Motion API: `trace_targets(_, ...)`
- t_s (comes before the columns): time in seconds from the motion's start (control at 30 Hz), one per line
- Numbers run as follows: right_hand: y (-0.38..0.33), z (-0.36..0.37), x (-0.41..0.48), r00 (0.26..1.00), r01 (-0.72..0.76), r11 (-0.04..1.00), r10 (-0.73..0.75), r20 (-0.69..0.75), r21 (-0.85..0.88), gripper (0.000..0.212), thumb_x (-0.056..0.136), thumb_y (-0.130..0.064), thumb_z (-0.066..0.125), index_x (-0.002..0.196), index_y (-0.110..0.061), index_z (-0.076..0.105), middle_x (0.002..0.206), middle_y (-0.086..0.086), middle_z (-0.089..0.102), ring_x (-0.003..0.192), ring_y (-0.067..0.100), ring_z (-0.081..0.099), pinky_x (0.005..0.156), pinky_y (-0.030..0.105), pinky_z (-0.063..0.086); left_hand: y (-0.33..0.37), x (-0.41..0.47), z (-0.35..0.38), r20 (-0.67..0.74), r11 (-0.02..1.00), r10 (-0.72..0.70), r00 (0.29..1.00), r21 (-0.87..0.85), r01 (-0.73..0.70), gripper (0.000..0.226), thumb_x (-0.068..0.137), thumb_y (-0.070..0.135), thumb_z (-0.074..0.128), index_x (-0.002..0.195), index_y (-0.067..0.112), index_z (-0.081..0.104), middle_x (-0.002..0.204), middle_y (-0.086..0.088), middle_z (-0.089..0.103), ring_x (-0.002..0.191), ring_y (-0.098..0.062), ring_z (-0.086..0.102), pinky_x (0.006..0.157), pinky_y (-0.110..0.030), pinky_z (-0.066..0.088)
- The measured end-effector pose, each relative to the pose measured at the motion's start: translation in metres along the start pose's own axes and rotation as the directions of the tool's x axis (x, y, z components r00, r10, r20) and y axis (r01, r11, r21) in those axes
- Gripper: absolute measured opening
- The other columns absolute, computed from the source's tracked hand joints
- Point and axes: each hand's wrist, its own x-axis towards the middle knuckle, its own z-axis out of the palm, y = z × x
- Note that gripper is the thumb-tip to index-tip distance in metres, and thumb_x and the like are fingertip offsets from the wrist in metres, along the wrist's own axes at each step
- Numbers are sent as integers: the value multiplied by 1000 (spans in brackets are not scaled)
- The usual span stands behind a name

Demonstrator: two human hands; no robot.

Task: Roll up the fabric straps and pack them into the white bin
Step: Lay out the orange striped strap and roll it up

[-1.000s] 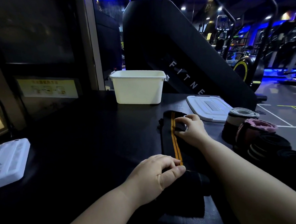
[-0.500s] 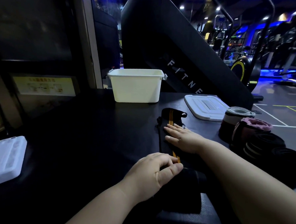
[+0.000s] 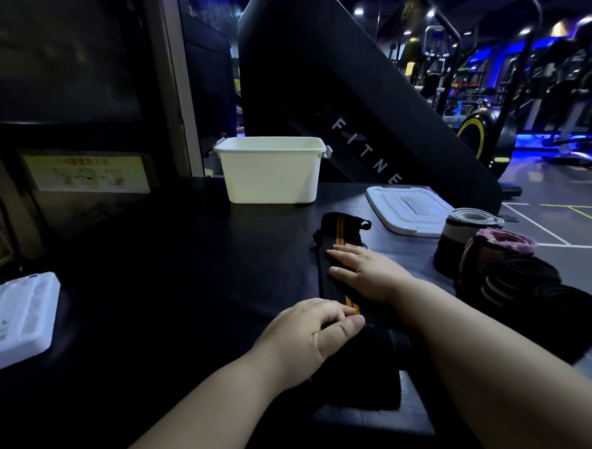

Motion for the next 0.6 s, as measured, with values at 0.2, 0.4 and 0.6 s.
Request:
trace_targets(0.2,-10,-19,-21,957,-16,970,86,-278,243,33,95,-37,58,119,-18,68,123,-3,61,115,12,53,92,20,36,-1,0,1,-10,1000,-4,1000,12,4,56,72,77,35,80,30,65,108,33,61,110,11,51,102,-26,40)
trace_targets(0.4,-32,-64,-95,994,41,742,40,-105,669,12,93,-24,63,84,-18,69,76,-2,64,72,8,56,63,17,42,-8,4,0,-31,1000,19,999,26,-18,40,84,70,44,65,39,60,106,19,62,108,-2,52,97,-30,40)
trace_targets(0.6,-27,-37,-161,999,13,740,-40,25,673,41,65,-17,88,98,-28,66,102,-5,66,76,-6,61,68,18,49,-2,-1,-1,-43,994,9,999,105,-4,33,92,58,47,71,35,57,89,11,54,96,-8,44,89,-27,35)
